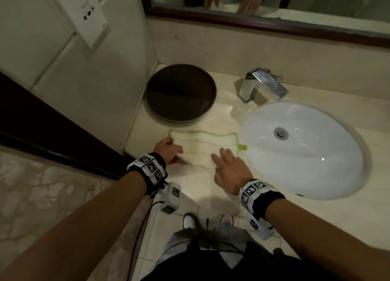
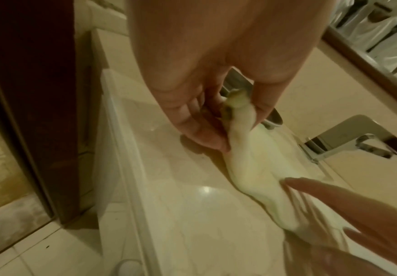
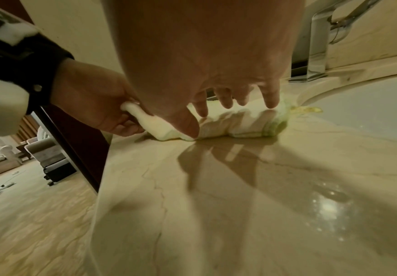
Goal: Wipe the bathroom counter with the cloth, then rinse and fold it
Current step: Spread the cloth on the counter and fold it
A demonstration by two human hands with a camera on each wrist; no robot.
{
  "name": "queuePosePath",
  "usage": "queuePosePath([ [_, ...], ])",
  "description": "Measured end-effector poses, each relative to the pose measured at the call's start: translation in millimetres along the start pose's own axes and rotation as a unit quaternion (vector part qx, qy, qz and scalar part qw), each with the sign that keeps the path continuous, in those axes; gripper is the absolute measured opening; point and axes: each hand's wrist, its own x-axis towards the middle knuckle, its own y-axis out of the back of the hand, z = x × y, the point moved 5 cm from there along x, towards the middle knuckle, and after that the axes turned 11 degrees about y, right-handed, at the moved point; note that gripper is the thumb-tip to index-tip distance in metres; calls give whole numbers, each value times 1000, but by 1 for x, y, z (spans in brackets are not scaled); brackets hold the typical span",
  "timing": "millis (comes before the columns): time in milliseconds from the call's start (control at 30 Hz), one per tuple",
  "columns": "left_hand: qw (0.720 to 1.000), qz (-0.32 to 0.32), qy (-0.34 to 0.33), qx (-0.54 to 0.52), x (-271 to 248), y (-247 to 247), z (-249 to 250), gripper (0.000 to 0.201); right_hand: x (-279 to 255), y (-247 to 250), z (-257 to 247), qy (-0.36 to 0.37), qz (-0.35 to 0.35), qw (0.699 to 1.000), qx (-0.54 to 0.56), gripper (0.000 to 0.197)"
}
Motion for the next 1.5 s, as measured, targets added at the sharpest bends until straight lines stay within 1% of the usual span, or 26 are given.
queuePosePath([
  [100, 999, 32, -12, 5, -6, -5, 11, 12, 0, 2, 5, 17, 10, 999, 30, 63],
  [200, 992, 73, -82, 64, -18, -28, 31, 10, -2, 11, 17, 1, 56, 990, 133, 56],
  [267, 972, 108, -135, 162, -32, -52, 44, 20, -6, 18, 26, 3, 100, 982, 158, 51],
  [333, 939, 141, -171, 263, -46, -79, 49, 29, -12, 27, 37, 8, 147, 978, 144, 47],
  [367, 927, 144, -177, 297, -49, -91, 48, 32, -16, 32, 43, -4, 165, 977, 133, 44],
  [433, 913, 125, -176, 346, -50, -120, 41, 34, -27, 39, 59, -43, 181, 976, 115, 41],
  [467, 903, 111, -170, 379, -49, -133, 35, 35, -31, 41, 66, -59, 179, 976, 107, 40],
  [567, 849, 65, -179, 493, -46, -167, 13, 34, -37, 40, 85, -88, 139, 982, 91, 41],
  [600, 838, 63, -185, 509, -45, -174, 8, 32, -37, 38, 90, -89, 128, 984, 90, 42],
  [633, 834, 67, -191, 514, -46, -175, 6, 30, -37, 38, 94, -88, 119, 985, 93, 43],
  [733, 814, 95, -215, 532, -48, -173, 8, 30, -32, 42, 101, -79, 104, 986, 102, 44],
  [800, 807, 111, -245, 526, -54, -172, 8, 33, -24, 47, 104, -71, 97, 987, 106, 43],
  [833, 807, 102, -253, 524, -57, -174, 6, 34, -18, 50, 105, -67, 97, 987, 110, 43],
  [900, 806, 47, -260, 529, -60, -180, -2, 36, -10, 56, 105, -58, 106, 986, 118, 42],
  [933, 811, 26, -261, 522, -59, -179, -7, 35, -6, 59, 104, -48, 112, 985, 121, 41],
  [967, 820, 23, -263, 507, -59, -175, -8, 33, -4, 62, 102, -42, 112, 986, 119, 41],
  [1033, 840, 68, -267, 467, -55, -156, -3, 27, -2, 64, 96, -24, 116, 987, 109, 41],
  [1067, 840, 101, -277, 455, -53, -146, 0, 24, -3, 65, 91, -6, 127, 987, 99, 42],
  [1100, 834, 126, -289, 452, -52, -138, 2, 24, -2, 65, 85, 16, 130, 988, 82, 44],
  [1133, 824, 136, -305, 458, -49, -133, 3, 26, -1, 62, 79, 45, 127, 989, 64, 46],
  [1200, 796, 141, -330, 488, -45, -131, 1, 33, 2, 59, 62, 102, 112, 988, 30, 50],
  [1267, 770, 144, -333, 524, -41, -131, -2, 38, 8, 53, 49, 131, 63, 989, 9, 53],
  [1333, 756, 136, -312, 559, -35, -132, -8, 51, 15, 38, 46, 140, 12, 990, -10, 62],
  [1367, 750, 131, -293, 578, -32, -132, -11, 58, 17, 30, 48, 138, 1, 990, -18, 64],
  [1433, 735, 129, -268, 610, -28, -132, -16, 62, 18, 18, 56, 138, 3, 990, -29, 66],
  [1500, 727, 124, -260, 624, -25, -133, -20, 63, 16, 13, 60, 136, 1, 990, -41, 70],
])
